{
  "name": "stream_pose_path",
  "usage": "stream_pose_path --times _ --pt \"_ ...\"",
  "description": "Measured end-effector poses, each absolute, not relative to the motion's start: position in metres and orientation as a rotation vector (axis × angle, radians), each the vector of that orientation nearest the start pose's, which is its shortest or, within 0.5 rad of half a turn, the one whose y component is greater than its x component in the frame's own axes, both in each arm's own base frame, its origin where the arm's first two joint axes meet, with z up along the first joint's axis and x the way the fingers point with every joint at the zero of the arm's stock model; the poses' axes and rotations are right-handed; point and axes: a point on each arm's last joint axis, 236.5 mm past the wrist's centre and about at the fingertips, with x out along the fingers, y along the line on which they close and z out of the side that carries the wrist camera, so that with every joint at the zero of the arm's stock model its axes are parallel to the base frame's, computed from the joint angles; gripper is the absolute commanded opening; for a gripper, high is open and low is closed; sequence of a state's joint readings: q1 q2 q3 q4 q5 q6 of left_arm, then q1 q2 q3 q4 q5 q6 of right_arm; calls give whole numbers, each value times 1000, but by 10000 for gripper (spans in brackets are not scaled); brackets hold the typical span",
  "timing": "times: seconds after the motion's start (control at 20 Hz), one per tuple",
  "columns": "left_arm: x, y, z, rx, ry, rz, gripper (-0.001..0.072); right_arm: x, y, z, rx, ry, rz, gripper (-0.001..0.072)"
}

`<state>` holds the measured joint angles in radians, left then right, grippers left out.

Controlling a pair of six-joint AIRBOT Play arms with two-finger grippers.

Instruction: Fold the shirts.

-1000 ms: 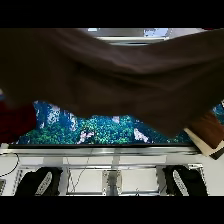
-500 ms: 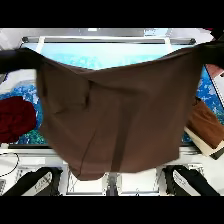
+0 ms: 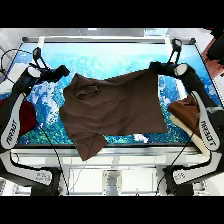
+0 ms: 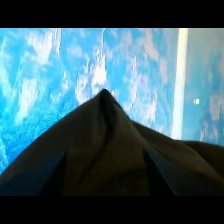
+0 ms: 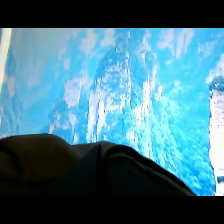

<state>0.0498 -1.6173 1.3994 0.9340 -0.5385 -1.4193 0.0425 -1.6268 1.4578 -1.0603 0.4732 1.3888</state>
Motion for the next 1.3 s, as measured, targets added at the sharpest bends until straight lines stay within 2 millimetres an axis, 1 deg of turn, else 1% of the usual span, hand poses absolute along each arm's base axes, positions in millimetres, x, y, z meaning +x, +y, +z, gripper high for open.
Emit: stream_pose_path --times 0.05,0.1,0.2,0.25,0.3,0.35,0.4,0.45,0.5,0.55,0.6,0.65,0.7,0.75,0.8,0.85,0.9,0.95,1.0,1.05,1.1,1.15,1.2,1.3 --pt "586 -42 53 -535 664 -107 553 598 79 68 344 588 164 357" --pt "593 -41 66 -547 635 -113 553 605 80 70 363 557 156 378" --pt "603 -41 103 -558 580 -144 553 611 76 81 391 513 142 378" --pt "605 -38 129 -555 548 -163 553 611 70 90 400 498 136 378" --pt "603 -33 160 -546 510 -181 552 609 62 99 404 490 131 378" --pt "598 -25 191 -525 470 -194 552 606 52 109 406 486 124 378" --pt "588 -16 220 -498 436 -200 552 599 39 119 406 491 118 378" --pt "573 -4 248 -459 411 -196 552 590 26 130 405 500 110 378" --pt "554 9 271 -412 398 -183 552 580 13 138 400 516 105 378" --pt "534 23 289 -371 396 -158 552 567 0 147 393 534 97 378" --pt "513 36 300 -336 407 -124 551 555 -12 154 386 555 89 378" --pt "490 53 307 -305 430 -74 551 540 -24 159 373 582 78 378" --pt "466 69 308 -280 458 -18 551 527 -34 162 362 605 65 378" --pt "444 84 304 -269 489 37 551 513 -42 164 354 635 54 378" --pt "420 97 290 -262 541 93 551 500 -49 163 346 660 39 378" --pt "397 105 271 -269 596 136 551 485 -54 158 341 695 26 378" --pt "373 111 247 -283 657 177 549 472 -58 151 336 728 13 378" --pt "350 112 218 -305 722 209 548 458 -60 143 335 760 1 378" --pt "327 108 183 -335 793 230 543 444 -61 132 337 797 -9 379" --pt "306 100 150 -376 857 236 543 429 -60 119 342 834 -16 378" --pt "285 86 113 -435 925 231 544 415 -58 108 346 862 -21 378" --pt "268 71 80 -498 982 219 544 400 -56 95 353 892 -26 378" --pt "252 51 47 -576 1042 194 543 387 -54 84 353 913 -32 378" --pt "227 16 -1 -722 1133 150 543 364 -48 68 362 939 -38 378"
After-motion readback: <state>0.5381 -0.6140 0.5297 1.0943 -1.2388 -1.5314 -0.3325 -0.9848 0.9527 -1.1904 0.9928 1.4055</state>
